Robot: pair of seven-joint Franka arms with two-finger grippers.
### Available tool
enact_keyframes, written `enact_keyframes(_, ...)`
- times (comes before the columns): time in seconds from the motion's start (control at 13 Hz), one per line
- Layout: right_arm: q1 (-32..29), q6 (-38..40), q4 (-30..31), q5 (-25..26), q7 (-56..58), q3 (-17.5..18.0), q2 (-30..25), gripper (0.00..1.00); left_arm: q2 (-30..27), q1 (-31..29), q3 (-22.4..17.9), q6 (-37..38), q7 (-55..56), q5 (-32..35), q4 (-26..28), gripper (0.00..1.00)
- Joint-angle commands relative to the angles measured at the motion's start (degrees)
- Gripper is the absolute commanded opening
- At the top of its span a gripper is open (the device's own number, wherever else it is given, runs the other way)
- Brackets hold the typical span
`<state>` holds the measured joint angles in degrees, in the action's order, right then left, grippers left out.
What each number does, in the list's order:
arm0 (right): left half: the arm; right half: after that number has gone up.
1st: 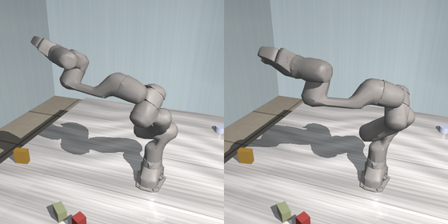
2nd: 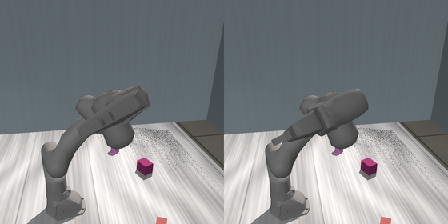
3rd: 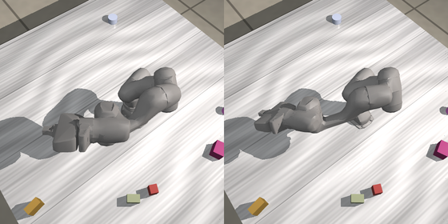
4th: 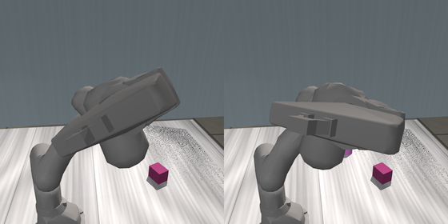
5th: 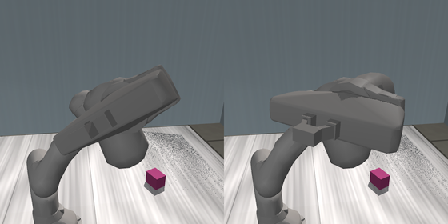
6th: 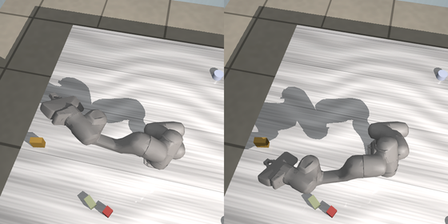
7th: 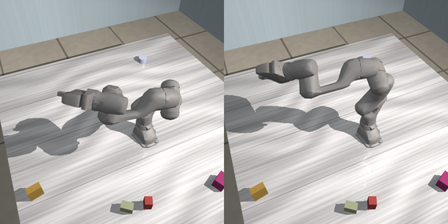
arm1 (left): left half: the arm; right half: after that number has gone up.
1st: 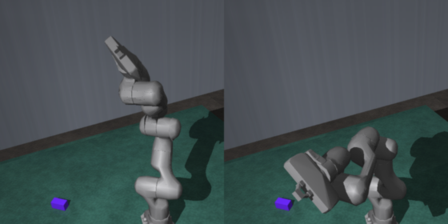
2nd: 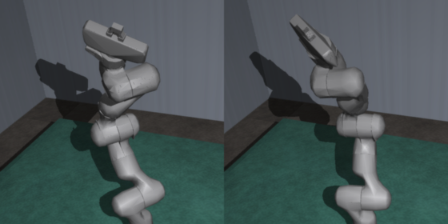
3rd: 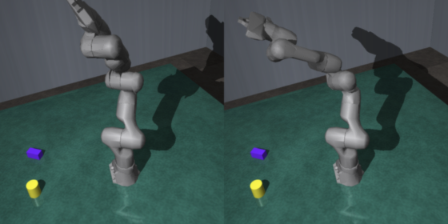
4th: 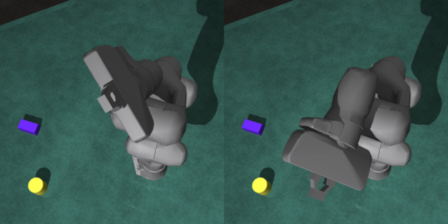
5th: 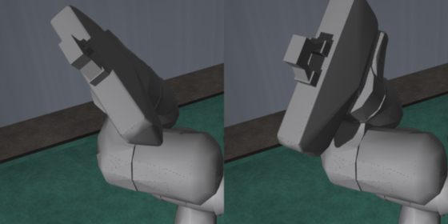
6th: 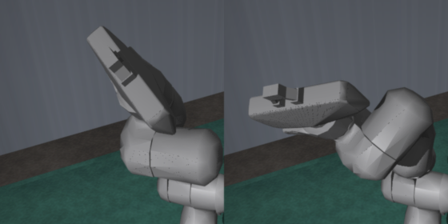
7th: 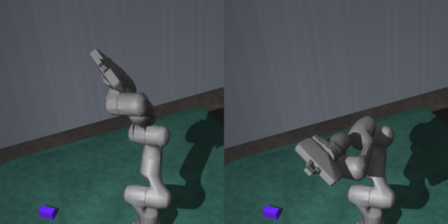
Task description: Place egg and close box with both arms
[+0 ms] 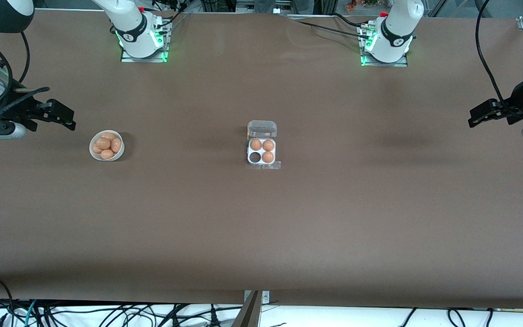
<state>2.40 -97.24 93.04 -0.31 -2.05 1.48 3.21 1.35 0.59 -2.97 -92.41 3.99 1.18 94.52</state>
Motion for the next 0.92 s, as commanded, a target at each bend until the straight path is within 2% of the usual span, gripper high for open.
enact_keyframes(0.0,-0.4,0.5,0.4,0.5,-0.5,0.5,-0.6,1.0,0.5,-0.3,0.1,0.8,-0.5,-0.2,-1.5,1.0)
enact_keyframes(0.84,-0.2,0.3,0.7,0.8,0.6,0.5,0.0,1.0,0.5,-0.3,0.1,0.8,-0.5,-0.2,-1.5,1.0)
